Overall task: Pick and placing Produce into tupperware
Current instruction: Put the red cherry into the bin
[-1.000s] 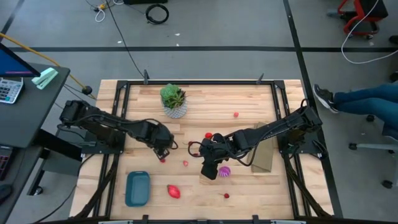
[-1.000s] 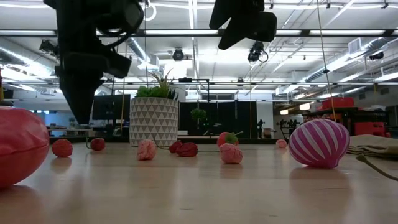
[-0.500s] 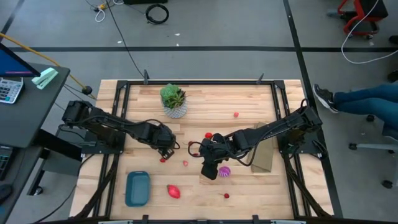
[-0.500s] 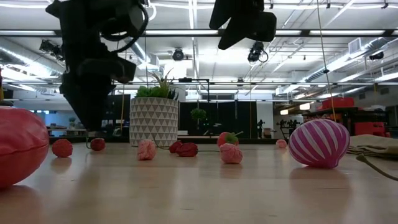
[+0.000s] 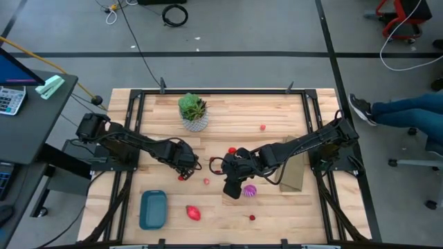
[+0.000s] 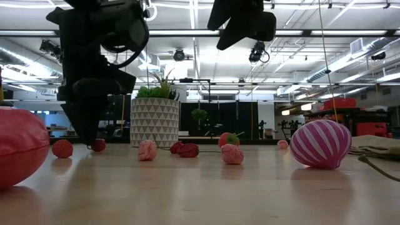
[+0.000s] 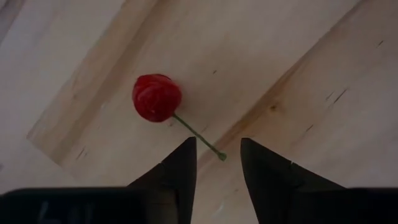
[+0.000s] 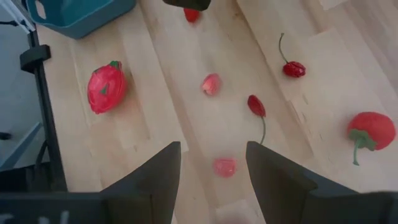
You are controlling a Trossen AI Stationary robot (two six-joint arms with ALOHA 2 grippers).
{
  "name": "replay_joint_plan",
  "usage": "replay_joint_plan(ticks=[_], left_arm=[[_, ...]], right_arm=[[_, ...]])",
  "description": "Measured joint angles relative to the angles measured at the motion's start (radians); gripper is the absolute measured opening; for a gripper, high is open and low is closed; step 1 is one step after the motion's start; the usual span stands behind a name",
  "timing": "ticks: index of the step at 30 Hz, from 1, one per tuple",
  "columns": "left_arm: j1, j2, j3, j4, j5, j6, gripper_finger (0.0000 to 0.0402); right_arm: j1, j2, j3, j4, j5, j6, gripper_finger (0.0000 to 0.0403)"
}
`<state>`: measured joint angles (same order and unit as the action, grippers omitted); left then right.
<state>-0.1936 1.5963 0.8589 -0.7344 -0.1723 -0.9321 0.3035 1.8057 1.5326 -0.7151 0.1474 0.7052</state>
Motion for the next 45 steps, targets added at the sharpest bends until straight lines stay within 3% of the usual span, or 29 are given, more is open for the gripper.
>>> replay_joint_plan(ticks=[16, 38, 45], left_arm=[[0.0, 0.0, 0.0, 0.004, -0.044, 0.01, 0.0093], [0.0, 0.0, 0.0, 0.004, -0.042, 0.011, 0.0007], [0.0, 0.0, 0.0, 0.004, -0.042, 0.011, 0.0017]], right_arm=[[0.0, 0.0, 0.0, 0.001, 0.036, -0.002, 0.0192], [0.0, 0.0, 0.0, 0.0, 0.036, -0.002, 0.0192], [0.0, 0.0, 0.0, 0.0, 0.036, -0.002, 0.0192]])
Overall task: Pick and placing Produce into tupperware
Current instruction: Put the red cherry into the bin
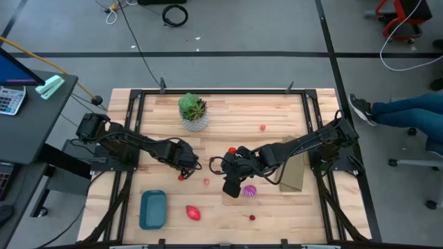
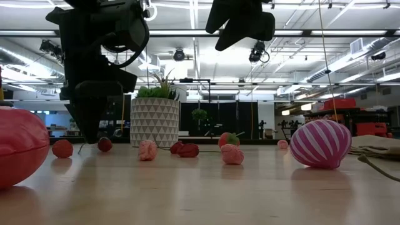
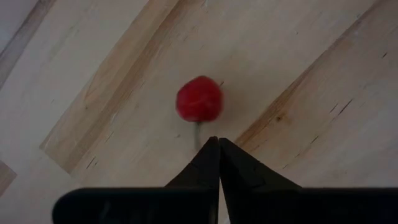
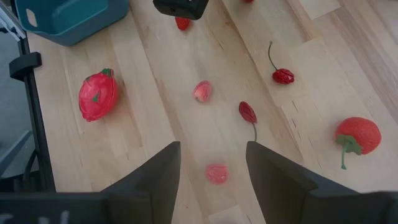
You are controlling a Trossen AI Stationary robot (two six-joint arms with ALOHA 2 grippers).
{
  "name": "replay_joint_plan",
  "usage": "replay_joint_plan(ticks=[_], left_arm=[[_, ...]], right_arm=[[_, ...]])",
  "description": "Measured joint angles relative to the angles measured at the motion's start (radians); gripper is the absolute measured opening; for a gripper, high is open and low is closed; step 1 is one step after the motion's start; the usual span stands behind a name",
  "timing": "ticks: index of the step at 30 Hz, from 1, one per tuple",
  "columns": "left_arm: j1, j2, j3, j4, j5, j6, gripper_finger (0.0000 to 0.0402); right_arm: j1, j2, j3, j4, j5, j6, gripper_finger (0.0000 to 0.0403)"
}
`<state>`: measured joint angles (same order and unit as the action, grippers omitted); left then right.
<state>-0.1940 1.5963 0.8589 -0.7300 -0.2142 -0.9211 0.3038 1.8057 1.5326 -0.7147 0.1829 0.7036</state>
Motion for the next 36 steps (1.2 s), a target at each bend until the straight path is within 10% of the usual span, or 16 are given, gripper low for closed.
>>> replay_joint_plan(ticks=[9, 24, 36], left_arm=[[0.0, 0.0, 0.0, 0.0, 0.0, 0.058, 0.0019], [-0.031, 0.0, 0.001, -0.015, 0.035, 0.142, 0.0138], [-0.085, -0.001, 0.001, -0.15, -0.043, 0.076, 0.0123]], right_arm=[[0.0, 0.0, 0.0, 0.0, 0.0, 0.0, 0.0192], [0.0, 0.0, 0.0, 0.0, 0.0, 0.0, 0.0192], [0.0, 0.0, 0.0, 0.0, 0.034, 0.0, 0.0192]])
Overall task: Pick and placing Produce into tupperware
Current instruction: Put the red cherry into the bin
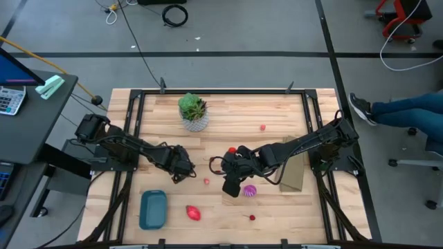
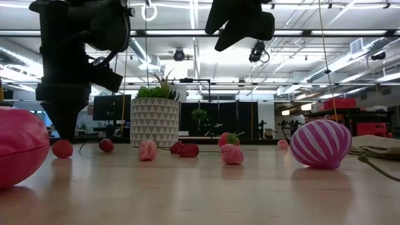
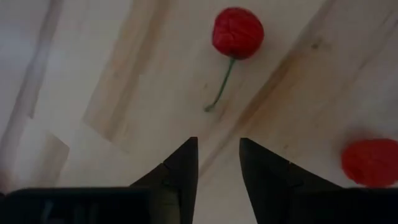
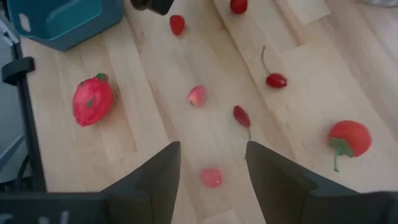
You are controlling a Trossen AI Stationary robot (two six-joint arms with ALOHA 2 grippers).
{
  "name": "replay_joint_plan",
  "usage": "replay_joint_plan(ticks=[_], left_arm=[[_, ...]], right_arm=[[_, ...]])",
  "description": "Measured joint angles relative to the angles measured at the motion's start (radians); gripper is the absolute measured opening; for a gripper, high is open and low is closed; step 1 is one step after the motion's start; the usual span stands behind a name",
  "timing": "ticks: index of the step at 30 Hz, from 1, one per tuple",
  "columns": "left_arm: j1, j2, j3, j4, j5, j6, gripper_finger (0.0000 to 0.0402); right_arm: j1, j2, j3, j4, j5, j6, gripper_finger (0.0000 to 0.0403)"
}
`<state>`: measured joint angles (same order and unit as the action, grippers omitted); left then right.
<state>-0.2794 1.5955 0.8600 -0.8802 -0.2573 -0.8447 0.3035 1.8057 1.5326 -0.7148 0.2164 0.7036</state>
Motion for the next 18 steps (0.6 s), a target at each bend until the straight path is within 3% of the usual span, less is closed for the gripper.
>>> replay_joint_plan(ticks=[12, 18], left_arm=[[0.059, 0.0, 0.0, 0.061, -0.028, 0.173, 0.0156], [0.088, 0.001, 0.0, 0.092, -0.027, 0.185, 0.0168]], right_arm=[[0.0, 0.0, 0.0, 0.001, 0.028, 0.0, 0.0192], [0.0, 0.0, 0.0, 0.001, 0.028, 0.0, 0.0192]])
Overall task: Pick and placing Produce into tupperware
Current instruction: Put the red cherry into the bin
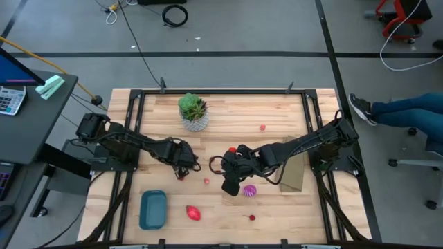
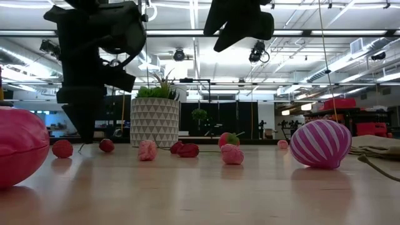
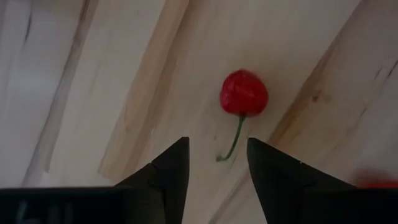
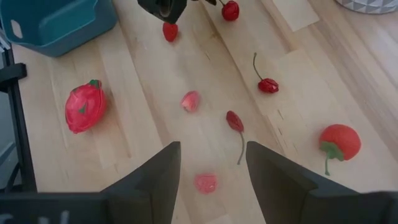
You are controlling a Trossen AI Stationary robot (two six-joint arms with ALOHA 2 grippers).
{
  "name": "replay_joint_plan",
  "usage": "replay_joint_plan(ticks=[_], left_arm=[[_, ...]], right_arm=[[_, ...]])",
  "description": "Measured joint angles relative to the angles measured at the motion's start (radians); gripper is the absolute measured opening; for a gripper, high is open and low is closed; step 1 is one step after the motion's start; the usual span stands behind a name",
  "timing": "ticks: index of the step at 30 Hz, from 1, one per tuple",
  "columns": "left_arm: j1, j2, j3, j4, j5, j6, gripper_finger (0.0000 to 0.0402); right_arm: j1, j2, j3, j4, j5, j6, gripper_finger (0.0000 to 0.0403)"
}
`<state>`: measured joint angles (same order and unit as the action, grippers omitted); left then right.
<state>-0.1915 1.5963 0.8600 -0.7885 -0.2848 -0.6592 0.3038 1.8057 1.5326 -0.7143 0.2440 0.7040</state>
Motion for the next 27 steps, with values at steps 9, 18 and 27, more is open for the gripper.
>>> replay_joint_plan(ticks=[9, 18, 27], left_arm=[[0.001, 0.01, 0.0, 0.031, 0.0, 0.002, 0.0141], [0.004, 0.09, 0.005, 0.027, -0.003, 0.006, 0.0124], [0.003, 0.094, 0.003, 0.036, -0.003, -0.014, 0.0071]], right_arm=[[0.0, 0.0, 0.0, 0.0, -0.001, 0.011, 0.0192], [0.0, 0.0, 0.0, 0.006, -0.002, 0.011, 0.0192], [0.0, 0.0, 0.0, 0.006, -0.002, 0.011, 0.0192]])
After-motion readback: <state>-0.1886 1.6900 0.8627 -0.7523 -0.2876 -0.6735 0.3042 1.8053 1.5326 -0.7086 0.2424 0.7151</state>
